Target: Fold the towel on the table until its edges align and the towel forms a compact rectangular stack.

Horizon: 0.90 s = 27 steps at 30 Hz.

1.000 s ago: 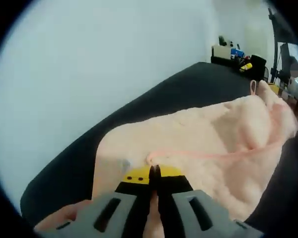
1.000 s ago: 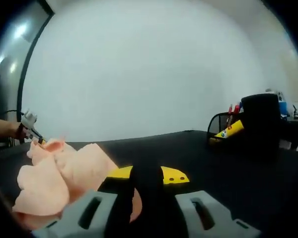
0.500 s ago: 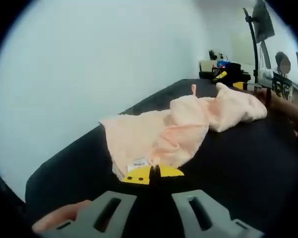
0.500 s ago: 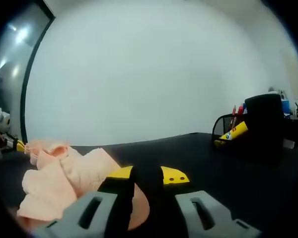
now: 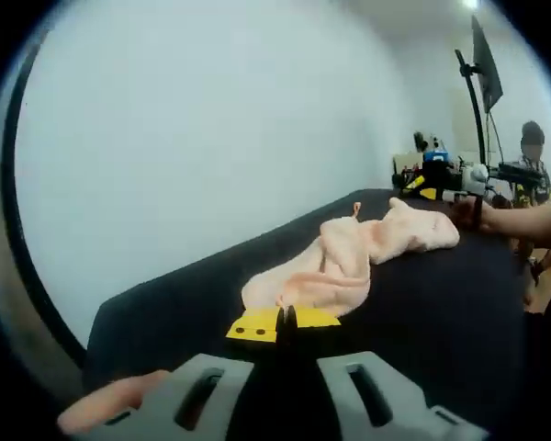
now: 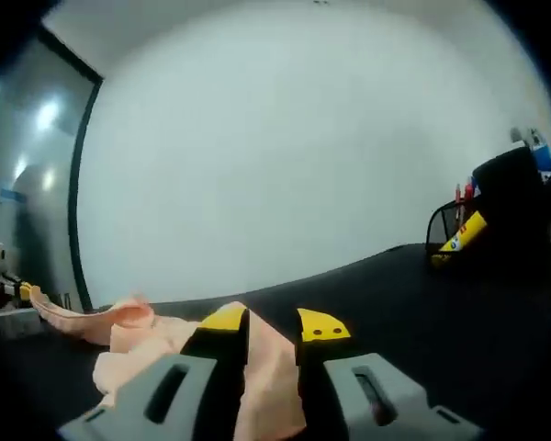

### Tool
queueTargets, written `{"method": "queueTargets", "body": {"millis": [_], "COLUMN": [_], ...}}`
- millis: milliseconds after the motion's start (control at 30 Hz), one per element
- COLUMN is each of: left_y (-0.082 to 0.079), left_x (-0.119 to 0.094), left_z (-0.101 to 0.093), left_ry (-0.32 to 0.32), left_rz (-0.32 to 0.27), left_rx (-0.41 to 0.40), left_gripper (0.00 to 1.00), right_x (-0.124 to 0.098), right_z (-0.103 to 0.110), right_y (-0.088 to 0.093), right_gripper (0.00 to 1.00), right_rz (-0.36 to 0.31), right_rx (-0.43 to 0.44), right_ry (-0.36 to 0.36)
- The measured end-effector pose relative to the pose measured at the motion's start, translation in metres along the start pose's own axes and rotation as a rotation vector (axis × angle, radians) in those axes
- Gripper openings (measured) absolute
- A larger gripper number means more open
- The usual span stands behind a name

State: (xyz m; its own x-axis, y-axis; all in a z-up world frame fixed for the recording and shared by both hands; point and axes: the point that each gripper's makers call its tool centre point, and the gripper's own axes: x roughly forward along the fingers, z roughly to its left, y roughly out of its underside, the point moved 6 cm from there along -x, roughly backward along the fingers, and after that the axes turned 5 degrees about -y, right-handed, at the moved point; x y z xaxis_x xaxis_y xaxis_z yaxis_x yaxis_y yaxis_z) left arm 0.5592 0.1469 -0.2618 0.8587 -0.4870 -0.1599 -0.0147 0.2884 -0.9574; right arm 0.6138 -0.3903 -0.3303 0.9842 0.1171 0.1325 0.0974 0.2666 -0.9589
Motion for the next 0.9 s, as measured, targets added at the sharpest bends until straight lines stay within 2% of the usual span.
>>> {"method": "queueTargets", "body": {"millis": [67,100,200,233,267,333,367,433,500,567,667,700,733,767,833,900], "left_y": [-0.009,-0.013,-0.017,-0.014,-0.012,-0.001,0.007,0.03,0.047,0.056,0.072,0.077,0.083,0.089,0.095,0.09], "left_x": [-0.028,-0.043,-0.079,-0.089,-0.101,-0.123,-0.123,-0.134,-0.14,-0.146,-0.151,-0.152,-0.15,-0.15,-0.148,-0.148], "left_z": [-0.016,-0.028,-0.035,-0.033,-0.039,-0.05,-0.046,-0.06,-0.072,-0.08,-0.088,-0.09,-0.092,-0.093,-0.09,-0.078], "left_ry": [-0.039,-0.057,-0.126,-0.145,-0.17,-0.229,-0.268,-0.286,-0.292,-0.293,-0.292,-0.276,-0.26,-0.26,-0.273,-0.329], "left_rz": [-0.05,-0.066,-0.117,-0.12,-0.129,-0.151,-0.149,-0.134,-0.124,-0.121,-0.101,-0.09,-0.072,-0.06,-0.048,-0.107], "left_rx": [-0.027,-0.024,-0.014,-0.009,-0.017,-0.003,0.032,0.084,0.082,0.064,0.07,0.067,0.066,0.082,0.143,0.184], "left_gripper": [0.0,0.0,0.0,0.0,0.0,0.01,0.01,0.01,0.0,0.0,0.0,0.0,0.0,0.0,0.01,0.02], "right_x": [0.0,0.0,-0.004,-0.004,-0.002,-0.003,-0.001,0.003,0.003,-0.002,-0.016,-0.02,-0.022,-0.025,-0.029,-0.034], "right_z": [0.0,-0.001,0.001,0.002,0.005,0.016,0.018,0.021,0.019,0.023,0.039,0.043,0.045,0.045,0.042,0.048], "right_y": [0.0,0.0,0.002,0.005,0.005,0.0,0.0,0.0,0.006,0.006,0.006,0.01,0.009,0.007,0.012,0.015], "right_gripper": [0.18,0.18,0.18,0.18,0.18,0.18,0.18,0.18,0.18,0.18,0.18,0.18,0.18,0.18,0.18,0.19], "right_rz": [-0.008,-0.007,0.012,0.035,0.037,0.013,0.012,0.025,0.065,0.078,0.126,0.178,0.178,0.162,0.226,0.25], "right_rx": [0.052,0.047,0.068,0.056,0.04,0.005,0.0,0.024,0.042,0.062,0.124,0.176,0.178,0.155,0.172,0.225], "right_ry": [-0.022,-0.02,-0.031,-0.021,-0.032,-0.08,-0.094,-0.119,-0.113,-0.129,-0.203,-0.223,-0.236,-0.225,-0.159,-0.15]}}
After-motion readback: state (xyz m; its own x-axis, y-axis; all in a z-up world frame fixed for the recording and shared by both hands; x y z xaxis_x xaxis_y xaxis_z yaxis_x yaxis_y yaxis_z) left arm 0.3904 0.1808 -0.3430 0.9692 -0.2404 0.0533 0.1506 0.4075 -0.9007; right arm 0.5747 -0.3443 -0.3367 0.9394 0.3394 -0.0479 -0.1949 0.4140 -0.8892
